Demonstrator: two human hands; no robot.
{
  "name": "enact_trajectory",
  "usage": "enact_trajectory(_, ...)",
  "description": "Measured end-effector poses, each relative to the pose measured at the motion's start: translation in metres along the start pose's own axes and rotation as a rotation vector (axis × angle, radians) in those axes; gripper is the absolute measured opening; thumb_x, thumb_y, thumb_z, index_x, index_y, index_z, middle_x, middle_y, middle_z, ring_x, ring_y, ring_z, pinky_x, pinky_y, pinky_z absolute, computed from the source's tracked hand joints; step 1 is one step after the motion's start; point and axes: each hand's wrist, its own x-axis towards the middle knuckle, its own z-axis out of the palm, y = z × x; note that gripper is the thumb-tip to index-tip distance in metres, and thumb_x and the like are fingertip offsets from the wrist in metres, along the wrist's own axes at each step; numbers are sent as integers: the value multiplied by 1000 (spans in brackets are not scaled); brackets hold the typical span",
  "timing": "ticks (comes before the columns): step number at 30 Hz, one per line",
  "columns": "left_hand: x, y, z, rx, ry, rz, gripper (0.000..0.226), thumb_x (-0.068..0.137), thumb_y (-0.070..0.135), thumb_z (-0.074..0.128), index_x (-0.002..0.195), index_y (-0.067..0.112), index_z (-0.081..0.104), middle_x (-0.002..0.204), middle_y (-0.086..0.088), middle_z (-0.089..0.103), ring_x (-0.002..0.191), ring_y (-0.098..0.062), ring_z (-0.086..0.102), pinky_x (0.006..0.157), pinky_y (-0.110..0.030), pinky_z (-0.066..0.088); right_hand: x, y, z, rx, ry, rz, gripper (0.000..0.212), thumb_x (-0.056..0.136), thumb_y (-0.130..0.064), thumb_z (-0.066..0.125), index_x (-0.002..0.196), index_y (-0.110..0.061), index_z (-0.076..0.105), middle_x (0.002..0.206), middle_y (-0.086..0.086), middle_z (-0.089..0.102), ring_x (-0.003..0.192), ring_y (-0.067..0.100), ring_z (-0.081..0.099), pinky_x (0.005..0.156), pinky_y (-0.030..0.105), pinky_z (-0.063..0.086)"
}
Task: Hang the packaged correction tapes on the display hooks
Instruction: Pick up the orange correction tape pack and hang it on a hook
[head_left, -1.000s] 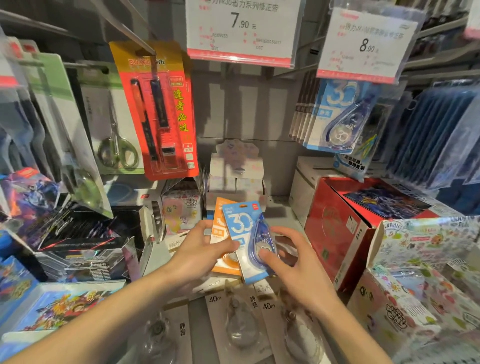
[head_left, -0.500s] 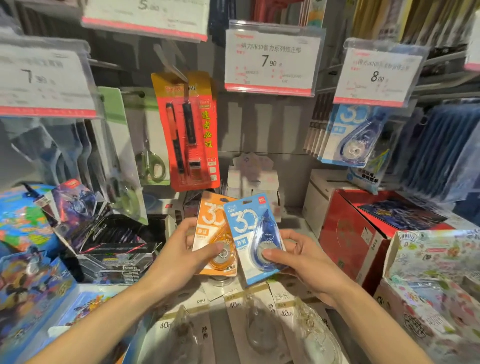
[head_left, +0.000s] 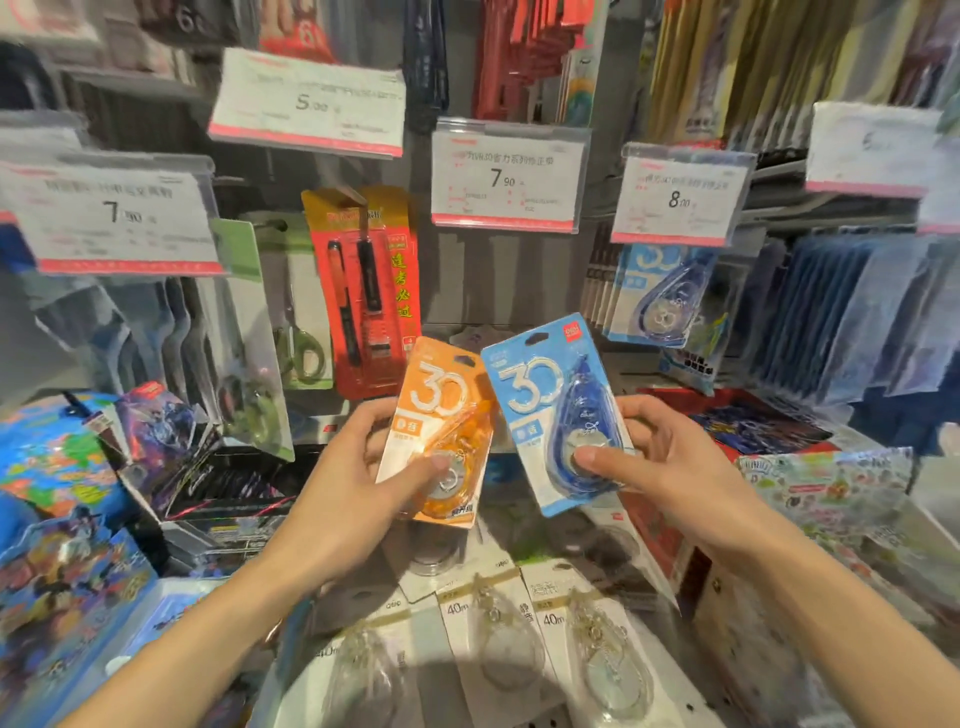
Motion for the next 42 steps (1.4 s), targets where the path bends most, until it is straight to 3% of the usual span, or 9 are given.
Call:
enact_trajectory(3,0,25,17,13,-8,45,46,87,21,80,124,35,57,106,15,80,91,-10,79,66,-33,65,-5,-11,-25,-27,14,-61,58,72,-26,88,120,-12,59,111,5,80,100,25,78,80,33,63)
enact_trajectory(8,-3,60,62,41,17,125,46,88,19,79,127,34,59,113,12,79,100,-10,77,76,-36,65,-20,-20,-83,-68,-26,-146,58,70,-37,88,119,-20,61,113,3,79,102,25,77,88,45,58)
enact_trajectory(13,-10,92,130,94,70,173,46,85,19,81,121,37,59,106,18,80,93,-3,77,70,-13,57,-36,-28,-161,-123,-69,-214,42,74,-45,87,109,-38,64,111,-4,79,99,18,77,81,33,63)
enact_trajectory(16,-13,109,168,97,105,162,46,85,14,81,116,39,60,106,16,80,93,-4,77,67,-17,59,-40,-28,-201,-106,-85,-220,45,74,-43,87,112,-34,64,109,-4,80,97,17,78,79,23,61)
enact_trajectory(20,-16,128,198,108,140,167,46,85,13,81,115,40,58,106,13,79,88,-7,78,59,-21,61,-41,-28,-231,-108,-90,-204,50,74,-40,82,117,-27,61,106,-6,80,95,15,78,76,28,62)
enact_trajectory(23,-17,142,206,179,145,172,47,86,18,82,117,40,55,107,18,79,92,-7,78,70,-26,64,-41,-28,-243,-113,-93,-200,46,76,-36,80,117,-27,61,105,-5,81,95,15,78,83,36,59)
enact_trajectory(28,-13,157,200,251,181,211,49,84,28,82,120,44,54,117,10,76,103,-6,74,88,-38,61,-41,-29,-250,-131,-65,-215,48,73,-39,80,116,-27,61,104,-6,81,94,14,78,77,29,62)
enact_trajectory(38,-12,177,171,266,219,369,51,83,33,83,118,56,54,121,21,73,107,-1,72,86,-34,58,-33,-30,-243,-173,13,-253,46,74,-46,81,115,-36,61,108,-10,79,96,11,77,87,40,58)
enact_trajectory(42,-10,186,163,244,228,408,52,81,36,84,120,53,54,112,25,76,99,0,75,74,-16,58,-28,-29,-236,-194,36,-280,36,82,-36,82,111,-39,61,106,-14,79,96,8,76,89,41,58)
